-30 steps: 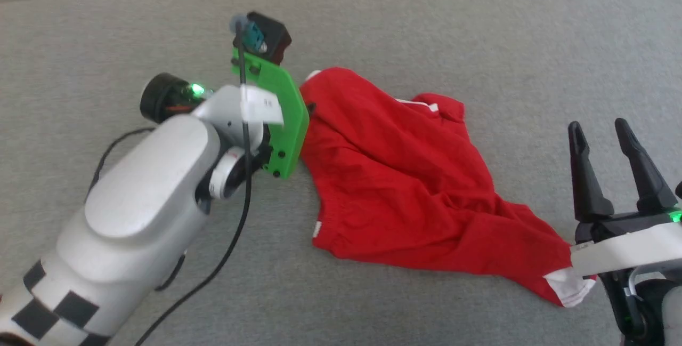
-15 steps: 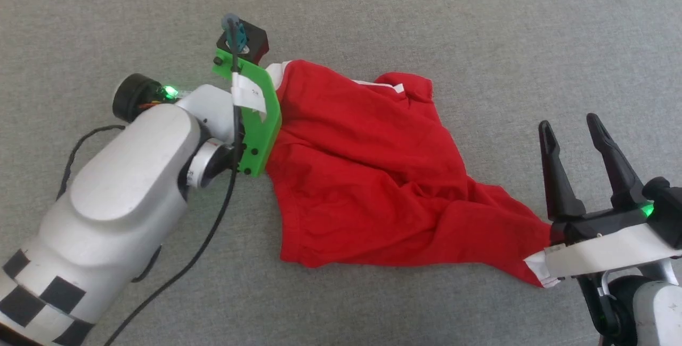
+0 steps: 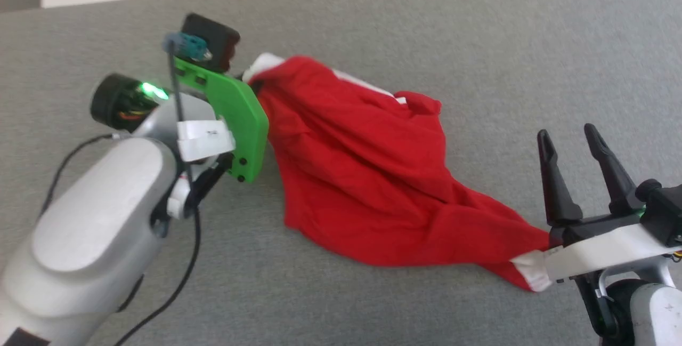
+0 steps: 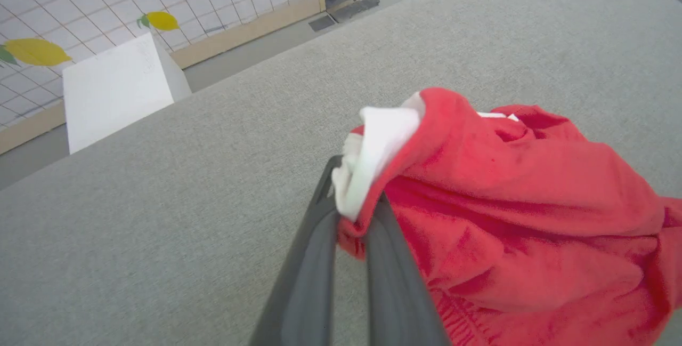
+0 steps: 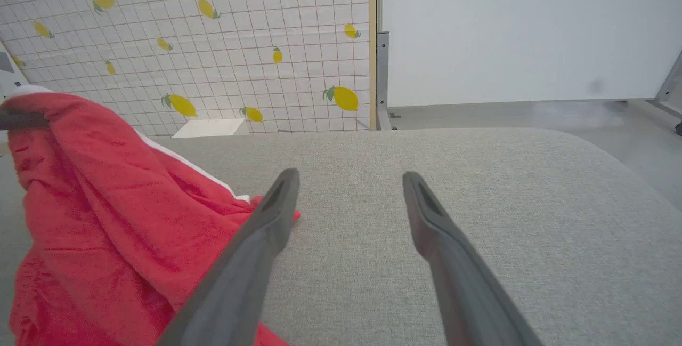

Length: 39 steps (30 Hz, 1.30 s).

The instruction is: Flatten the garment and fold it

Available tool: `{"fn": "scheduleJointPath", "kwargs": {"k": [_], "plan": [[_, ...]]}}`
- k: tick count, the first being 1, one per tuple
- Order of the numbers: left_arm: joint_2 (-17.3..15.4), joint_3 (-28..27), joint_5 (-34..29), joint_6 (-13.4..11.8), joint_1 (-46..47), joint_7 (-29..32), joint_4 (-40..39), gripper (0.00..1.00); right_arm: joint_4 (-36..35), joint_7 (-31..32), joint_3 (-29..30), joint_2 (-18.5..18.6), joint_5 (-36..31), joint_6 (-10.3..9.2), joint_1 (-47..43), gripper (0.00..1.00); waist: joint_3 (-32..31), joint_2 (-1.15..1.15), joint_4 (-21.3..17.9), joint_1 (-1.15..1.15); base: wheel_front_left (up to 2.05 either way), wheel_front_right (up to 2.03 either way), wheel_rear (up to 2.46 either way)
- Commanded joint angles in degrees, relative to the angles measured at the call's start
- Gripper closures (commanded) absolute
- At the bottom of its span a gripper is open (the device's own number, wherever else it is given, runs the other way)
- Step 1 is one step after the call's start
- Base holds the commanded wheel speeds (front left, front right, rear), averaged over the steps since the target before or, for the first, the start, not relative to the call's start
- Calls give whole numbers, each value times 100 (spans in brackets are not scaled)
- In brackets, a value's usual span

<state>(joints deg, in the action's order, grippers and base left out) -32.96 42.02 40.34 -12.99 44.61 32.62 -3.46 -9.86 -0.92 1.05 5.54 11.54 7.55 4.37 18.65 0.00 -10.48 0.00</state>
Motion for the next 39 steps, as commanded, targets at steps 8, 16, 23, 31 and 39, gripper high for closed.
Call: {"fn": "scheduleJointPath", "kwargs": {"k": [8,16,23,31,39], "plan": [[-598,-299,15,-10,407,548,-261,100,98,7,-259,-29,89,-6,150,0,-198,0,-28,0,0,0,0],[-918,-318,129,283,903,1179,983,100,334,-225,-439,-162,112,-6,283,0,117,0,-543,0,0,0,0],[-888,-342,-62,217,1020,830,1941,0,458,-349,-473,-224,100,-6,338,0,225,0,-616,0,0,0,0],[-570,-535,-172,277,1003,-498,2055,0,471,-252,-376,-203,52,-6,370,0,-14,0,-187,0,0,0,0],[-371,-908,-181,143,396,-2247,1541,0,422,16,-200,-14,86,-6,241,0,-497,0,345,0,0,0,0]]}}
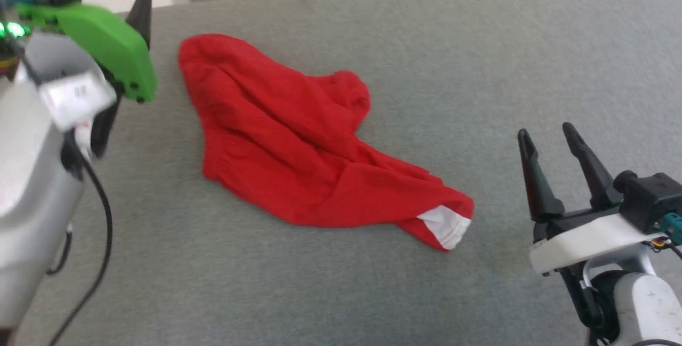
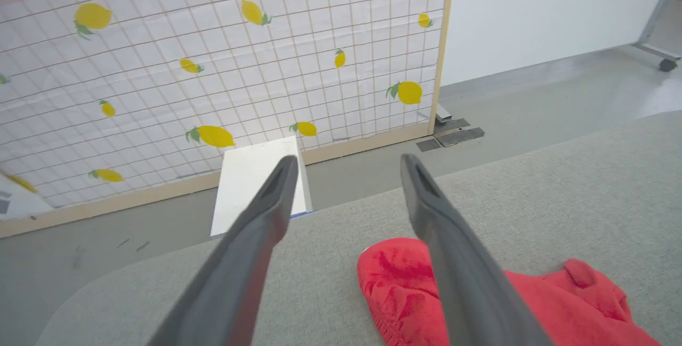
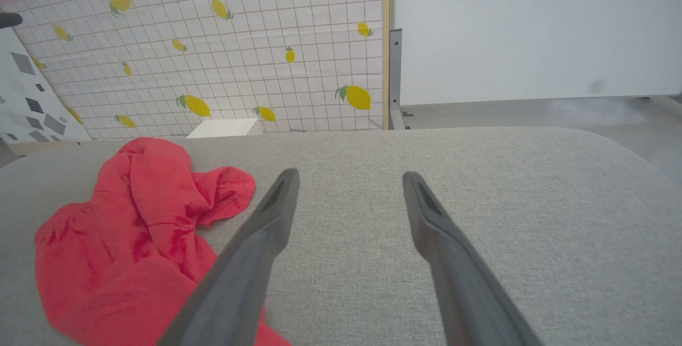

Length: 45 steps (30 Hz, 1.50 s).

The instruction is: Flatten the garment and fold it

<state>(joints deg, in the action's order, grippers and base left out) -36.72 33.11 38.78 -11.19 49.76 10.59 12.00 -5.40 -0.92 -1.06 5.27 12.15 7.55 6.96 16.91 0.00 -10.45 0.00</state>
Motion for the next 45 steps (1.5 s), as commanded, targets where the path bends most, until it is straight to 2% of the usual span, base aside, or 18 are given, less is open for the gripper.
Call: {"fn": "scheduleJointPath", "kwargs": {"k": [1,5,10,13,15,18,23,30,36,45], "plan": [[-1,-68,-46,-91,-268,-287,-139,0,-51,57,34,35,34,-6,-44,0,-363,0,405,0,0,0,0],[19,-172,-98,-276,-957,-1095,-662,0,-143,195,117,129,66,-6,-145,0,-474,0,667,0,0,0,0],[30,-170,-252,-625,-2012,-1946,-1255,0,-205,397,133,244,106,-6,-263,0,-557,0,943,0,0,0,0],[45,-80,-389,-820,-2581,-2245,-1513,0,-219,529,109,306,141,-6,-290,0,-587,0,1081,0,0,0,0],[14,81,-525,-791,-2908,-2358,-1694,0,-221,634,82,372,175,-6,-289,0,-593,0,1183,0,0,0,0],[82,194,-578,-885,-3298,-2430,-1787,0,-192,906,20,547,278,-6,-245,0,-571,0,1417,0,0,0,0],[230,341,-675,-897,-3419,-2472,-1901,0,-75,1691,-246,1120,606,-6,208,0,-390,0,1830,0,0,0,0],[477,492,-782,-768,-3199,-2500,-1864,0,416,3248,-840,2044,1190,-6,1487,0,64,0,2479,0,0,0,0],[759,525,-779,-713,-3124,-2528,-1738,0,1223,4078,-1153,2386,1320,-6,2428,0,395,0,2946,0,0,0,0],[1094,492,-835,-618,-3086,-2552,-1587,0,2242,4420,-1516,2557,1194,-6,2834,0,646,0,3384,0,0,0,0]]}}
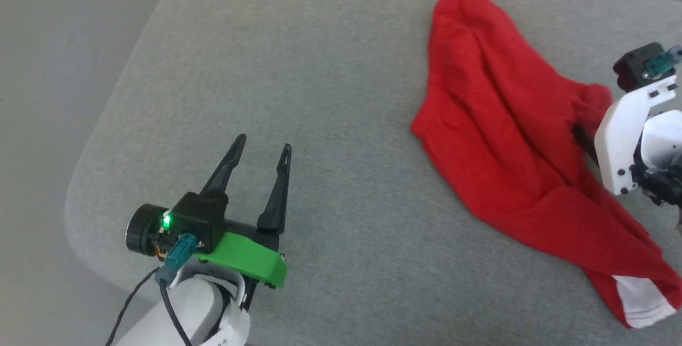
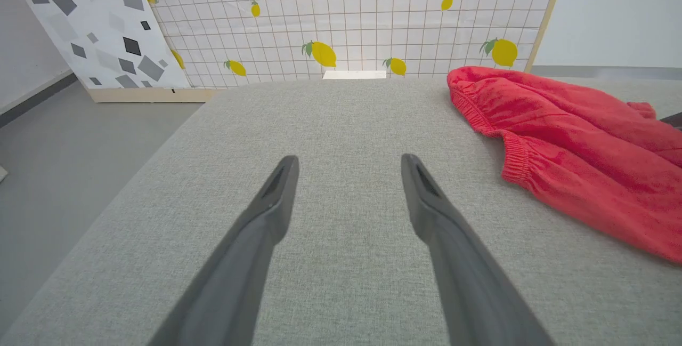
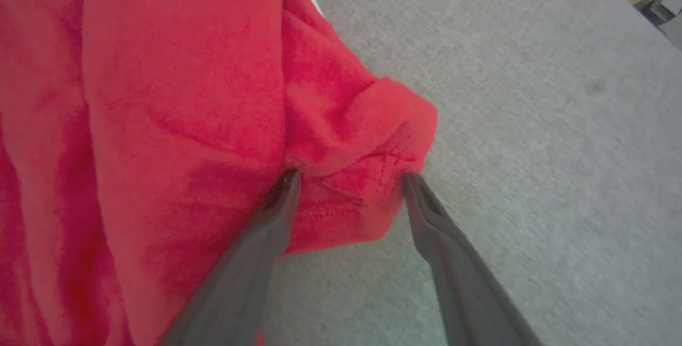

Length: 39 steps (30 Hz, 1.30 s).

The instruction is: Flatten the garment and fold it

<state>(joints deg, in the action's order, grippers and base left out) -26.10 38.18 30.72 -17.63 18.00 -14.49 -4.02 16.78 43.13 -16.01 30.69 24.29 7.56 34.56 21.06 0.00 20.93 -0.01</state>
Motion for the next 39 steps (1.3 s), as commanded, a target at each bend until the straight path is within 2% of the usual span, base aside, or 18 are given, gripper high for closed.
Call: {"fn": "scheduleJointPath", "kwargs": {"k": [1,4,5,6,13,18,22,28,32,35,39], "plan": [[44,-27,-38,37,82,-46,25,0,67,18,-74,28,-31,-8,68,0,239,0,257,1,0,0,0],[80,-62,-64,79,46,-48,77,0,204,-6,-200,36,-13,-8,9,0,247,0,263,1,0,0,0],[90,-68,-72,90,36,-49,91,0,235,-26,-220,33,-9,-8,-9,58,244,0,254,1,0,0,0],[104,-75,-83,103,26,-49,106,0,261,-63,-249,26,-10,-8,-30,100,229,0,234,1,0,0,0],[109,-61,-92,184,-42,-50,220,0,175,-778,-126,24,-80,-8,-184,100,-46,0,-58,1,0,0,0],[6,-52,-47,193,-133,17,279,0,-299,-1375,307,-63,-1,-8,-486,100,-417,0,-424,1,0,0,0],[-79,-26,-19,182,-228,103,254,0,-879,-1601,679,-141,87,-8,-804,100,-676,0,-693,1,0,0,0],[-126,-5,3,147,-253,210,150,0,-1778,-1651,1330,-76,-38,-8,-1197,100,-829,0,-869,1,0,0,0],[-113,-14,4,116,-210,223,54,0,-2071,-1483,1695,80,-136,-8,-1242,100,-699,0,-871,1,0,0,0],[-87,-2,-8,127,-158,212,-1,0,-2015,-1396,1852,267,-213,-8,-1095,100,-516,0,-819,1,0,0,0],[-47,10,-15,148,-94,188,-22,0,-1550,-1342,1719,610,-337,-8,-764,100,-276,0,-694,1,0,0,0]]}}
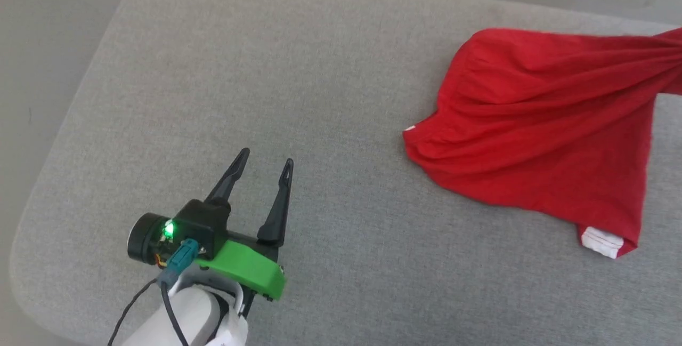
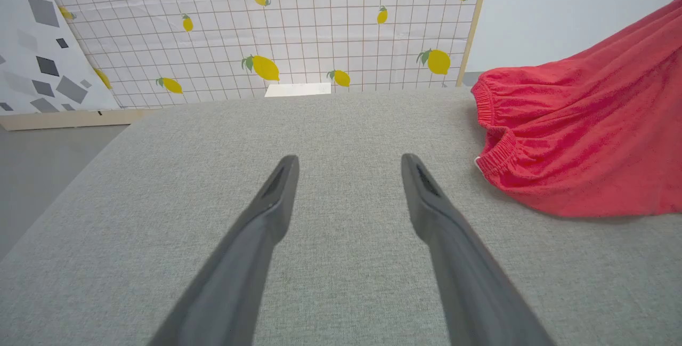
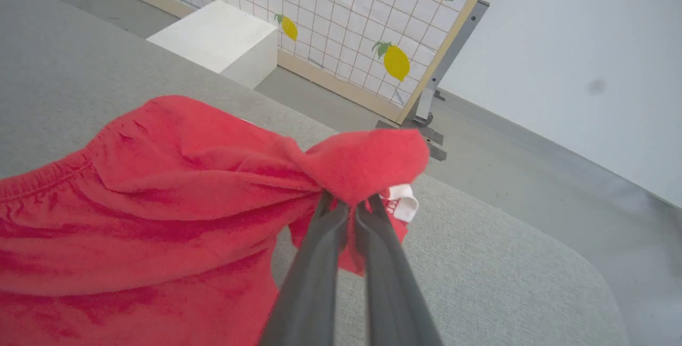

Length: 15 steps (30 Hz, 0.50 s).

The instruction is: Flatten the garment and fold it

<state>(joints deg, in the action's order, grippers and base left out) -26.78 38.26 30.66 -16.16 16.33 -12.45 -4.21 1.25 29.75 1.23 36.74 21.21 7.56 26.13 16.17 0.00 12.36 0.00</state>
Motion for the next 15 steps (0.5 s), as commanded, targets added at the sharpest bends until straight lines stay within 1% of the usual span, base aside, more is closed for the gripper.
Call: {"fn": "scheduleJointPath", "kwargs": {"k": [1,4,8,12,13,14,15], "plan": [[31,10,-15,11,90,-22,5,0,178,-23,-75,80,-52,-8,190,100,265,0,202,0,0,0,0],[65,10,-14,28,129,-47,29,0,628,-101,-296,246,-176,-8,483,100,385,0,304,0,0,0,0],[127,11,-12,60,197,-83,81,0,1377,-383,-523,383,-381,-8,953,100,506,0,435,0,0,0,0],[179,-20,5,63,225,-118,124,0,2038,-687,-633,337,-594,-8,1366,100,552,0,470,0,0,0,0],[190,-22,6,65,229,-124,133,0,2171,-727,-655,305,-637,-8,1429,94,555,0,469,0,0,0,0],[203,-20,5,67,235,-130,146,0,2325,-761,-697,271,-689,-8,1487,0,552,0,465,0,0,0,0],[214,-14,3,70,239,-134,157,0,2453,-770,-721,234,-714,-8,1523,0,543,0,460,0,0,0,0]]}}
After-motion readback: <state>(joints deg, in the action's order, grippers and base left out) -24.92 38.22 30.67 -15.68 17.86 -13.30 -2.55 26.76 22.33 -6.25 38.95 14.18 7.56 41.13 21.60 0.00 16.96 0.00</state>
